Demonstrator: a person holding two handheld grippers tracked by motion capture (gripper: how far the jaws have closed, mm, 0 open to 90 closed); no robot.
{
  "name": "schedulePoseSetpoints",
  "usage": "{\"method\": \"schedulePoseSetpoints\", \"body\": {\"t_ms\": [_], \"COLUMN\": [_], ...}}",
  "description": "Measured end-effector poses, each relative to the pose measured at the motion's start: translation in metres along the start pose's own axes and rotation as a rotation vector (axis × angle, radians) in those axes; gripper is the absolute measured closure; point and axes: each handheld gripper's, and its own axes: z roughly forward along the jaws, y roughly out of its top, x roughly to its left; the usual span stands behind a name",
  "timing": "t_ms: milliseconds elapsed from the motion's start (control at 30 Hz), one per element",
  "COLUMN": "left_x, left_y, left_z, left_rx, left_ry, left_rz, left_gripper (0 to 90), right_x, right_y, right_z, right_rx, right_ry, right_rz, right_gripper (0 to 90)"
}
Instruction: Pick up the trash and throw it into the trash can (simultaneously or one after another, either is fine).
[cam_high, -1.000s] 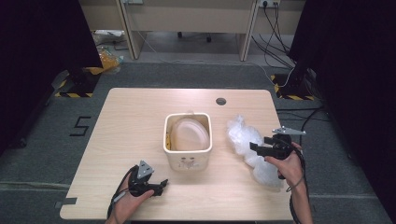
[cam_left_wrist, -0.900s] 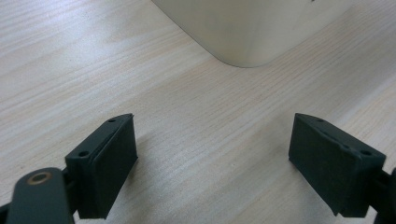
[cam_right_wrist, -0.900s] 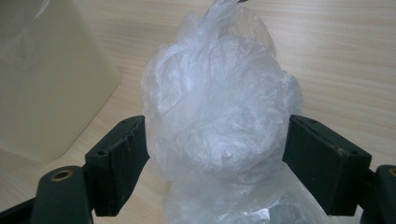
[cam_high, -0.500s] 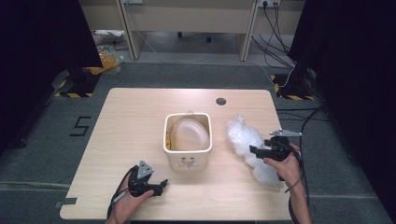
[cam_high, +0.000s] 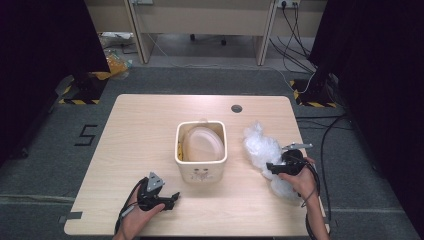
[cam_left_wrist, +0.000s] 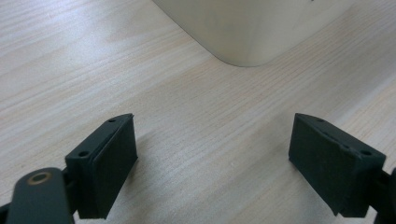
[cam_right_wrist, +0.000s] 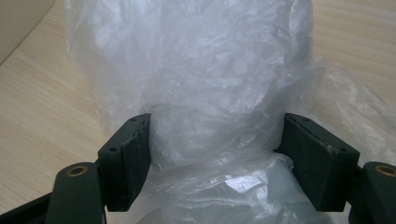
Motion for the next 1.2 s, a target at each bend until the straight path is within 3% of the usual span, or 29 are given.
{"method": "schedulePoseSetpoints", "body": {"t_ms": [133, 367, 500, 1200], "left_x": [0.0, 0.0, 0.0, 0.0], "left_y": [0.0, 0.0, 0.0, 0.0], "left_z": [0.0, 0.0, 0.0, 0.0], "left_rx": [0.0, 0.0, 0.0, 0.0], "left_ry": [0.0, 0.0, 0.0, 0.001], "left_rz": [0.0, 0.0, 0.0, -0.001], "left_gripper": [14.4, 14.4, 14.4, 14.3], "right_x": [0.0, -0.002, -0.003, 0.004], "right_y": [-0.001, -0.002, -0.001, 0.02], "right_z": [0.004, 0.0, -0.005, -0.065], "right_rx": [0.012, -0.006, -0.037, -0.243], "right_ry": [-0.008, -0.005, 0.009, 0.02], "right_rz": [-0.02, -0.047, -0.057, -0.088], "right_gripper": [30.8, 61.1, 70.5, 73.0]}}
